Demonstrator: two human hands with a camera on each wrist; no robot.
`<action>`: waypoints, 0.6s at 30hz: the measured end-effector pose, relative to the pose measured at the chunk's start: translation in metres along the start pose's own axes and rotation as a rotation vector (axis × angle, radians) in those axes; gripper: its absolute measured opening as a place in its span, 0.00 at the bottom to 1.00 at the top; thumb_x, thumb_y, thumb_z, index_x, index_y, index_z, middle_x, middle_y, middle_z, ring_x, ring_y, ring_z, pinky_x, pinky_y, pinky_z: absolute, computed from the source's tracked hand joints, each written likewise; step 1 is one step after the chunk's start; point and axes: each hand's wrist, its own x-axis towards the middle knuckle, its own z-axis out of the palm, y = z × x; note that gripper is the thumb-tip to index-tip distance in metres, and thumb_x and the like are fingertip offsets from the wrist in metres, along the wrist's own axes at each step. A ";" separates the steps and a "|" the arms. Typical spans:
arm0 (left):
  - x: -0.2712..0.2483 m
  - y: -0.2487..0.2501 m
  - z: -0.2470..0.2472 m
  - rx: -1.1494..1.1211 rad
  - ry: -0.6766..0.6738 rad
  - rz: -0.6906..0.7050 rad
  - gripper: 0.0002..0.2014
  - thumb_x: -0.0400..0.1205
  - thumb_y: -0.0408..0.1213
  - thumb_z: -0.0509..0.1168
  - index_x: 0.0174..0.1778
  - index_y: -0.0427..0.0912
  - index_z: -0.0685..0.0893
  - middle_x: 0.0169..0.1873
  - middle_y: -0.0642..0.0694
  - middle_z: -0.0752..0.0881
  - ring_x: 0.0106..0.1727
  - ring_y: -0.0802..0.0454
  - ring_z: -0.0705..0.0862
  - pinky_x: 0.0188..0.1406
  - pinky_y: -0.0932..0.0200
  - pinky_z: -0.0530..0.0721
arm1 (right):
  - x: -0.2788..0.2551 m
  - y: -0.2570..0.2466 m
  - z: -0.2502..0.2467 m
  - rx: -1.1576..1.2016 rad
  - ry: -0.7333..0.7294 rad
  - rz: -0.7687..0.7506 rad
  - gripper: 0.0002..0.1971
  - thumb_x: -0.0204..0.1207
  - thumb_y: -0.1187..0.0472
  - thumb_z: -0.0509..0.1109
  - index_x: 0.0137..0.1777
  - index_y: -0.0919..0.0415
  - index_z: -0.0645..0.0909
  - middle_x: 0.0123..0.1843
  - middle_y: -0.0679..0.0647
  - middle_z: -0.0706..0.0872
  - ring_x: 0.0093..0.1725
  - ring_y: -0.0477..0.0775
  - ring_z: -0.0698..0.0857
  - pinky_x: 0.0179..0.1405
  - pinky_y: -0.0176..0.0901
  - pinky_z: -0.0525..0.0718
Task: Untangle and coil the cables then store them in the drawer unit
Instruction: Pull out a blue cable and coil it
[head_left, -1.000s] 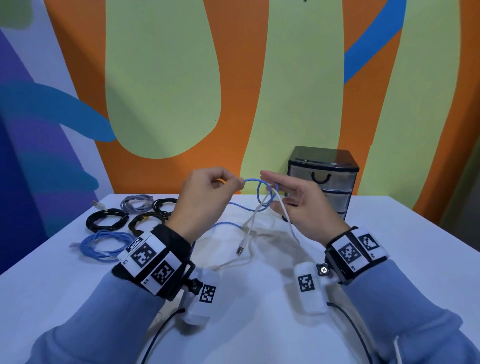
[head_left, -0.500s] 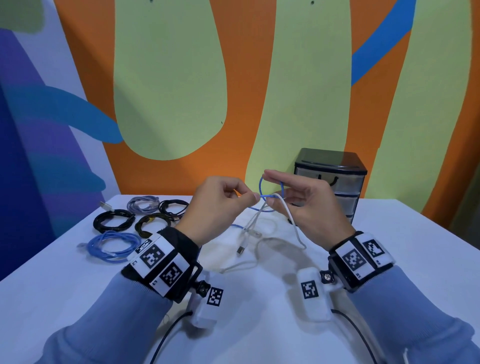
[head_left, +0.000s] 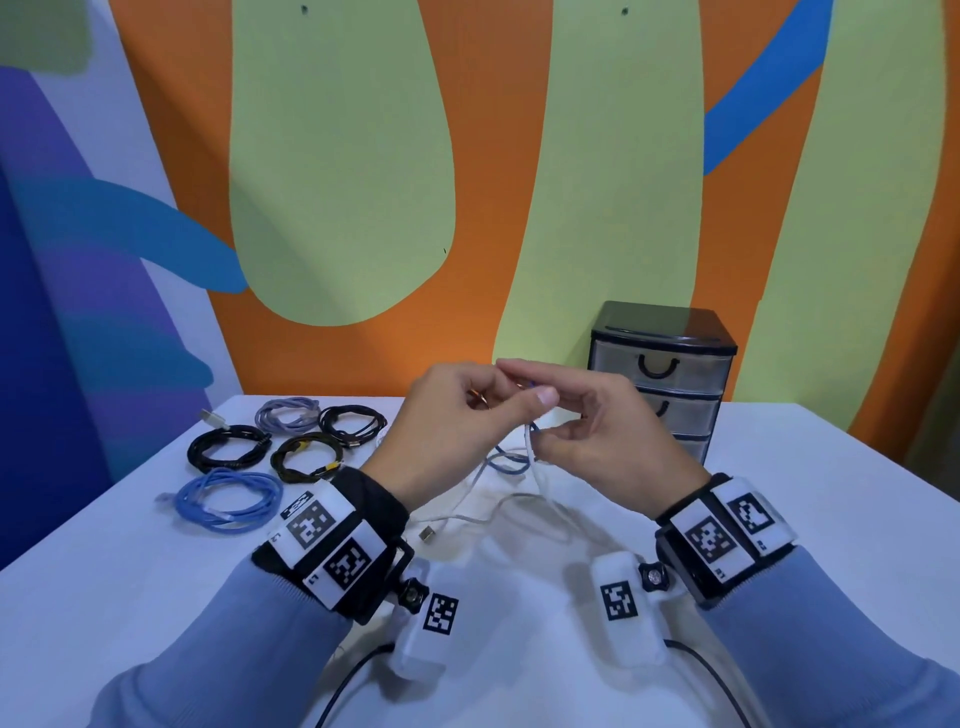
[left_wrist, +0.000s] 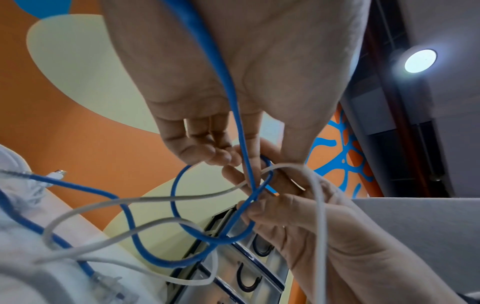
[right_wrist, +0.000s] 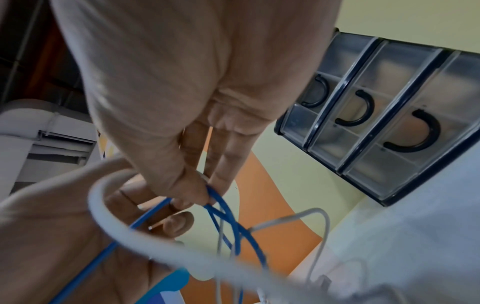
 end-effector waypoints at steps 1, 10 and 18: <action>0.000 0.000 0.001 0.015 0.017 0.011 0.15 0.81 0.44 0.79 0.33 0.40 0.89 0.29 0.47 0.82 0.31 0.55 0.73 0.36 0.60 0.72 | 0.000 -0.001 0.000 -0.013 0.015 -0.002 0.37 0.72 0.85 0.68 0.76 0.52 0.85 0.68 0.44 0.91 0.69 0.43 0.87 0.45 0.39 0.88; 0.012 -0.015 -0.025 0.094 0.515 -0.043 0.18 0.78 0.45 0.65 0.30 0.34 0.86 0.26 0.52 0.88 0.33 0.55 0.85 0.40 0.42 0.90 | 0.007 0.012 -0.027 -0.226 0.455 0.208 0.18 0.73 0.79 0.62 0.33 0.61 0.86 0.30 0.54 0.91 0.31 0.61 0.87 0.33 0.55 0.87; 0.025 -0.043 -0.044 0.113 0.511 -0.218 0.13 0.88 0.37 0.66 0.39 0.48 0.91 0.31 0.52 0.91 0.40 0.43 0.91 0.48 0.42 0.91 | 0.005 -0.007 -0.058 1.029 0.636 0.093 0.13 0.73 0.75 0.51 0.39 0.55 0.69 0.32 0.52 0.71 0.32 0.54 0.75 0.47 0.44 0.77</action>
